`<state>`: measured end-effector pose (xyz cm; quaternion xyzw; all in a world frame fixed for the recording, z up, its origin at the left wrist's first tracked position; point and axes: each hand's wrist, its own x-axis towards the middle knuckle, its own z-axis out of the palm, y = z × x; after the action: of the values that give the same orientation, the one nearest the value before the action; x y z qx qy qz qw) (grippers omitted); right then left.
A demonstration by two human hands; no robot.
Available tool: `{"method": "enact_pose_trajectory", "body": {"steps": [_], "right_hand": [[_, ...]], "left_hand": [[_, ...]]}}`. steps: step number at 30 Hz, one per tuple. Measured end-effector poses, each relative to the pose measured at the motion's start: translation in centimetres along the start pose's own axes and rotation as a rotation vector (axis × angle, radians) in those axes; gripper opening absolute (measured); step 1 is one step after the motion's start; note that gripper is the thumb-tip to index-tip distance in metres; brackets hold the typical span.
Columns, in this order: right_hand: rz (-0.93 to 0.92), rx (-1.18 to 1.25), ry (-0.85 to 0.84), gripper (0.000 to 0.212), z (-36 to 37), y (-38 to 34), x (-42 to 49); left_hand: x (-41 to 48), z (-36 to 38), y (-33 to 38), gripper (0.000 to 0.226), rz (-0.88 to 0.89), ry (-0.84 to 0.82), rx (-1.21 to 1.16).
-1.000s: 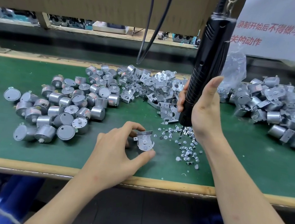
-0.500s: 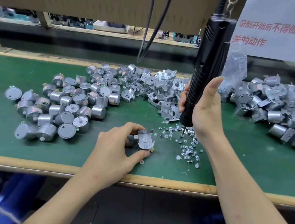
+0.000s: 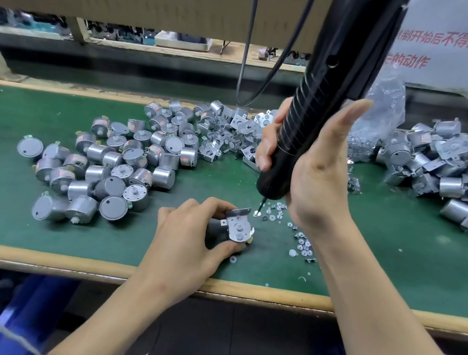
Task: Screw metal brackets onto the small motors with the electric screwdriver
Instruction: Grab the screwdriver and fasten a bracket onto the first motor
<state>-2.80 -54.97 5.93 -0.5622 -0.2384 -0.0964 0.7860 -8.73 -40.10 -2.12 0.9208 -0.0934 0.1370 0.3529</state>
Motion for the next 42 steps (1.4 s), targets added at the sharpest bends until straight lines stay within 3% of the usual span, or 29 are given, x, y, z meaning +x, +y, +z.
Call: {"method": "enact_pose_trajectory", "body": {"steps": [13, 23, 32, 42], "right_hand": [[0.018, -0.035, -0.015, 0.061, 2.1, 1.8, 0.2], [0.048, -0.051, -0.017, 0.073, 1.9, 2.3, 0.1], [0.038, -0.121, -0.058, 0.070, 2.1, 2.4, 0.0], [0.058, -0.048, -0.079, 0.066, 2.5, 3.0, 0.2]], "left_hand": [[0.3, 0.2, -0.3, 0.041, 0.008, 0.015, -0.026], [0.3, 0.4, -0.5, 0.041, -0.009, 0.007, -0.045], [0.3, 0.4, -0.4, 0.041, 0.004, 0.014, -0.036], [0.3, 0.4, -0.3, 0.041, 0.028, 0.033, -0.002]]}}
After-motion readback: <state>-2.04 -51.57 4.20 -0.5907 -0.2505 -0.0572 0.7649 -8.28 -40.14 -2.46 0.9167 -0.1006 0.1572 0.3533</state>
